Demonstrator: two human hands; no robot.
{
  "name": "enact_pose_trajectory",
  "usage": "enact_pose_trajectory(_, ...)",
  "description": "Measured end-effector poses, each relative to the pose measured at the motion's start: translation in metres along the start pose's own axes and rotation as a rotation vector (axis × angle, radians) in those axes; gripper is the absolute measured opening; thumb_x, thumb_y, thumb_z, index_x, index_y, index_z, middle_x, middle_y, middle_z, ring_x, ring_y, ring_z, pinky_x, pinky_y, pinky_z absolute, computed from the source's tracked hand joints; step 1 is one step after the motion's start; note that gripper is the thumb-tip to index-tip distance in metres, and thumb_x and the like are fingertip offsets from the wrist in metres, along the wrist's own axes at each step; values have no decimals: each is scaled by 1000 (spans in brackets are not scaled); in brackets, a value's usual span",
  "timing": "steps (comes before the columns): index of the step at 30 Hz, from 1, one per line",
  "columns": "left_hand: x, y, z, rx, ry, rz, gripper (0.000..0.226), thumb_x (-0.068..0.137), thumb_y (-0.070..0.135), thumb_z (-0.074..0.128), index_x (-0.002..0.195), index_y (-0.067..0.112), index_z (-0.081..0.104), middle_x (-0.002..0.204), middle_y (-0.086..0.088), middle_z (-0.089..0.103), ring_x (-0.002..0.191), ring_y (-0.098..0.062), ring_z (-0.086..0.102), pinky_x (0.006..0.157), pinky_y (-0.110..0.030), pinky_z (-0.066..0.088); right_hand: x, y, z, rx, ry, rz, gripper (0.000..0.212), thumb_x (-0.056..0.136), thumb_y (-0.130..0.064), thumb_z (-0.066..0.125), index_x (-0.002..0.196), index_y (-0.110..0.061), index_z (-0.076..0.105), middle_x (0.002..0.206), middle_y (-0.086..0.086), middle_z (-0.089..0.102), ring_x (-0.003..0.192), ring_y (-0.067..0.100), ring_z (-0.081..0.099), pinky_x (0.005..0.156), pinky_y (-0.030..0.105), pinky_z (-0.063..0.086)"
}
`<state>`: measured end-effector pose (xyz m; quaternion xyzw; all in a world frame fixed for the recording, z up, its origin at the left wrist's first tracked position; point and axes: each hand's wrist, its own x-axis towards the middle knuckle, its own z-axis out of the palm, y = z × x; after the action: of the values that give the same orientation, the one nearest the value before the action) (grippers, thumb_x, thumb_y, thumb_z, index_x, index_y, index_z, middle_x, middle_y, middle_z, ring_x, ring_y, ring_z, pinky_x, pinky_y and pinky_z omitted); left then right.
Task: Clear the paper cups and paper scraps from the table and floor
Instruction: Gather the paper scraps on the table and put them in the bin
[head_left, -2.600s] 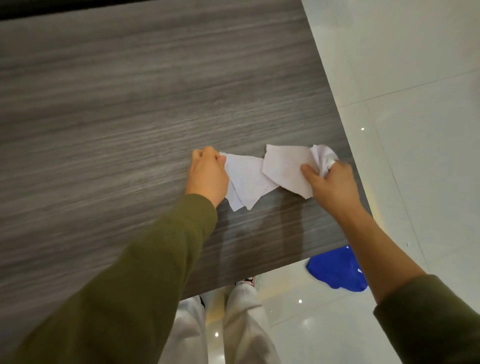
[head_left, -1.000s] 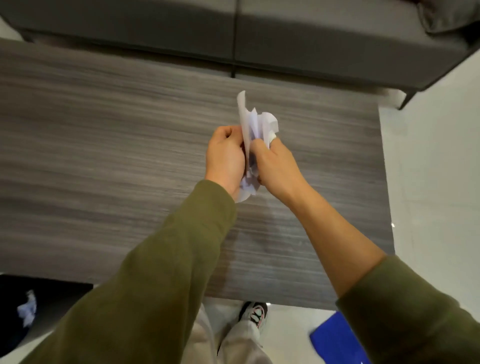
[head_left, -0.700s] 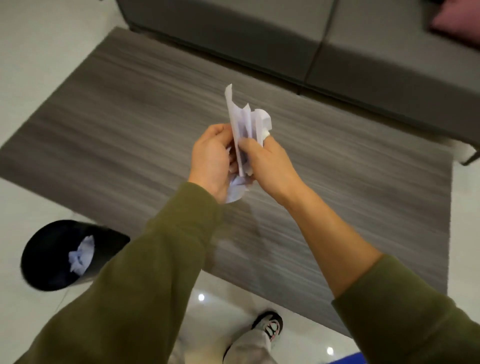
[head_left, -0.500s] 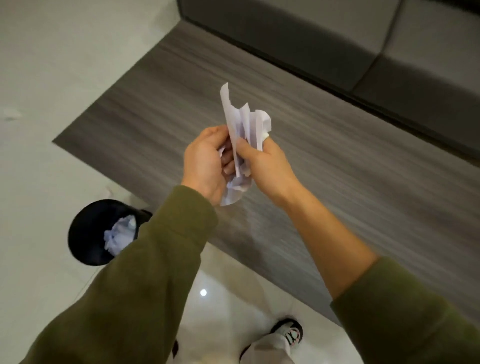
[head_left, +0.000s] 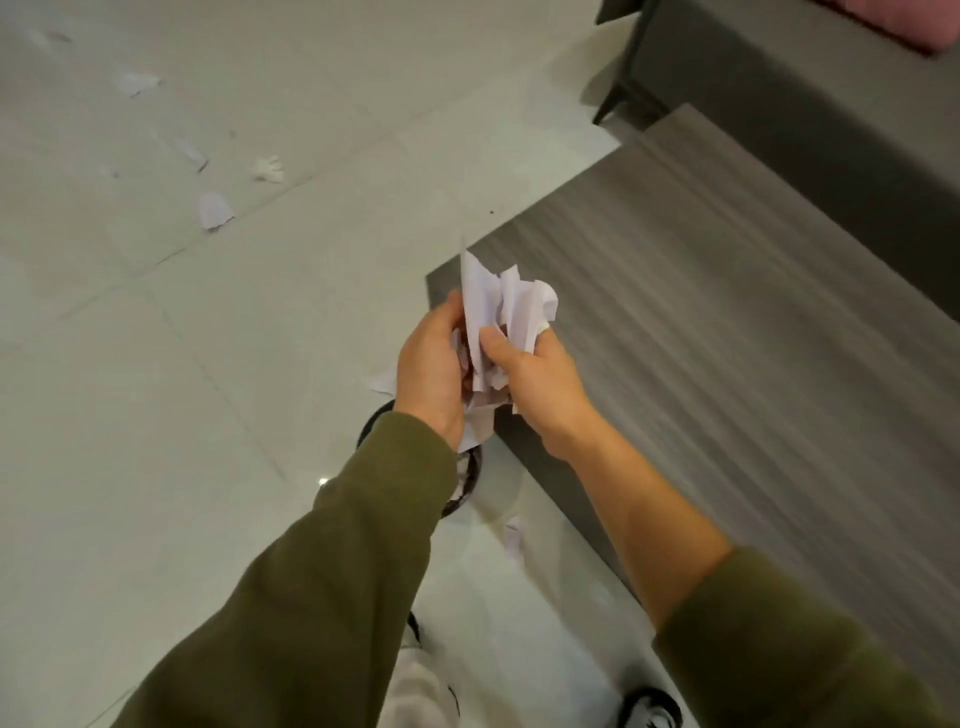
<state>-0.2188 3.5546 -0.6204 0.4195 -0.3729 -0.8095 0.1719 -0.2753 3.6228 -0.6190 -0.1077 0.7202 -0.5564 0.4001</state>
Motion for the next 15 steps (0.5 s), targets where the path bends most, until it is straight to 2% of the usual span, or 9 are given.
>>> enact_pose_trajectory(3,21,-5,-42,24,40,-24,29,82,32,53,65,24,75,65,0,70,63,-14,69,58,-31,55,19,21,34,-29,-29,29,26,92,-19,52,118,-12,55,101,7,66,93,23,65,82,40,56)
enact_pose_trajectory(5,33,-16,-64,16,55,-80,28,80,32,53,64,22,74,65,-2,69,61,-16,68,59,-34,55,29,41,49,-51,-36,62,25,91,-21,54,114,-13,56,100,6,67,90,20,66,76,34,57)
enact_pose_trajectory(7,48,-35,-87,-30,102,-154,29,81,32,53,64,22,74,64,-3,69,59,-17,68,55,-33,55,40,67,61,-56,-52,110,20,90,-21,57,110,-18,57,99,3,68,88,16,67,70,25,57)
enact_pose_trajectory(9,64,-60,-109,-99,147,-230,37,86,31,50,60,21,74,62,-3,68,58,-17,68,50,-29,53,51,94,68,-69,-73,159,20,89,-20,58,108,-23,54,102,1,67,91,15,66,71,23,56)
enact_pose_trajectory(10,71,-73,-119,-129,167,-262,37,88,30,49,64,20,75,66,-4,70,63,-19,69,52,-30,54,57,108,71,-79,-87,178,20,89,-19,58,108,-24,53,103,0,66,93,13,65,71,21,55)
enact_pose_trajectory(13,92,-106,-145,-204,216,-329,31,90,33,51,99,12,72,100,-13,71,92,-28,69,80,-42,55,77,148,77,-95,-137,234,20,89,-19,58,107,-27,52,98,-6,65,90,8,63,69,17,53)
enact_pose_trajectory(15,104,-127,-160,-226,261,-336,32,90,32,53,107,9,69,104,-14,70,95,-29,68,80,-40,55,91,175,78,-110,-162,275,22,89,-19,59,108,-26,51,97,-8,63,90,7,62,70,17,51)
